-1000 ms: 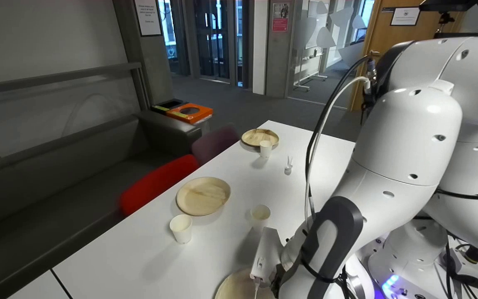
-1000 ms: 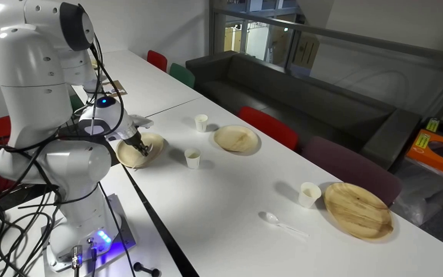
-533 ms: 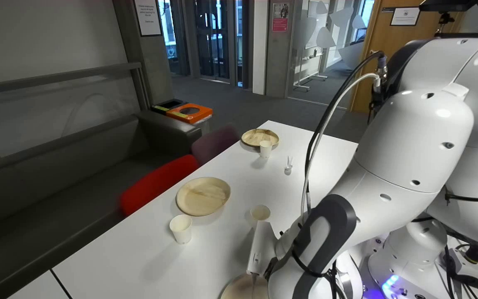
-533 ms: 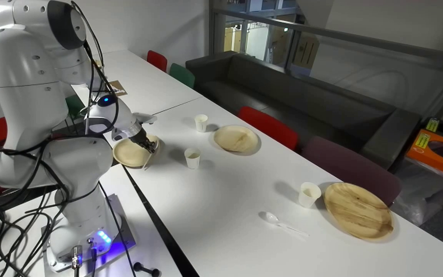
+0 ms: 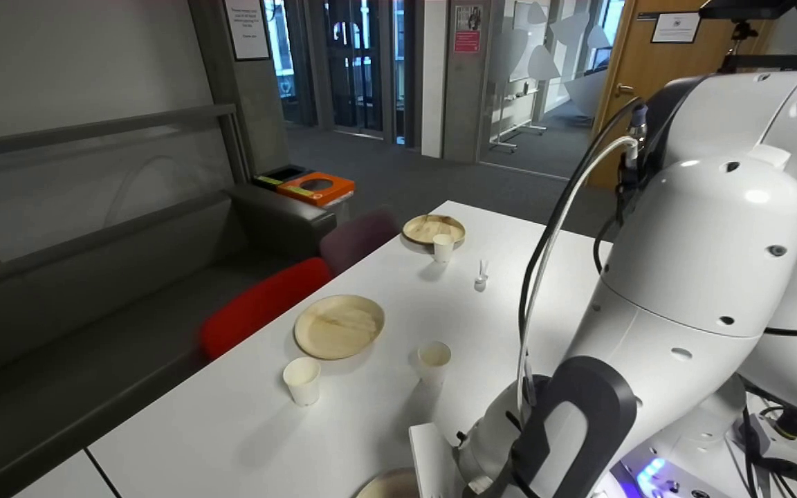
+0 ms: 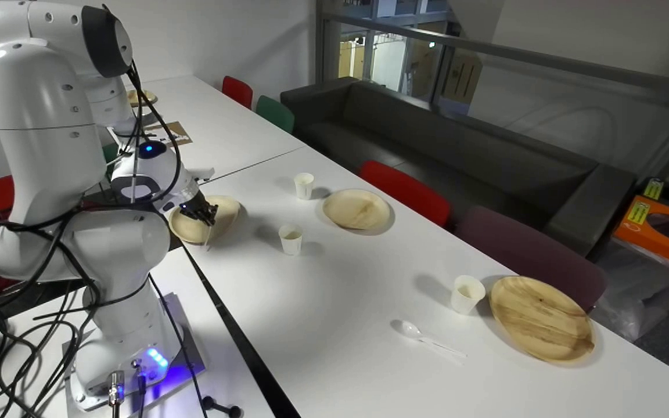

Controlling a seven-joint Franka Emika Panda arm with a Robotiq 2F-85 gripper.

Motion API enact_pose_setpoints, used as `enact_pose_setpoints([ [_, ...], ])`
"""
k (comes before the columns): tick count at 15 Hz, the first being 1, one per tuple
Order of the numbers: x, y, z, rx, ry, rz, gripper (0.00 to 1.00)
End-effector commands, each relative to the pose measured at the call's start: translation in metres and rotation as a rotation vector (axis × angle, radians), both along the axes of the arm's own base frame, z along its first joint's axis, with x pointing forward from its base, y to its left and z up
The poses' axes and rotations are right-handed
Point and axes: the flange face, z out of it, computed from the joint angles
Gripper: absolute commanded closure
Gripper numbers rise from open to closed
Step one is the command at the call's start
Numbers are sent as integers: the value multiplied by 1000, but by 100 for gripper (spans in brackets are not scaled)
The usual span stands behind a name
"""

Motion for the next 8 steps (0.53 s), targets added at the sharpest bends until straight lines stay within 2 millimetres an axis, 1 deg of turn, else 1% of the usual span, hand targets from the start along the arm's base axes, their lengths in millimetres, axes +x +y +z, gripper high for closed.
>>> enact_pose_setpoints([
  [1,1,-4,6,2,17,78,97],
  [4,-8,-8,11,-16,8,106,97],
  [8,-30,-6,16,-50,-1,133,97],
])
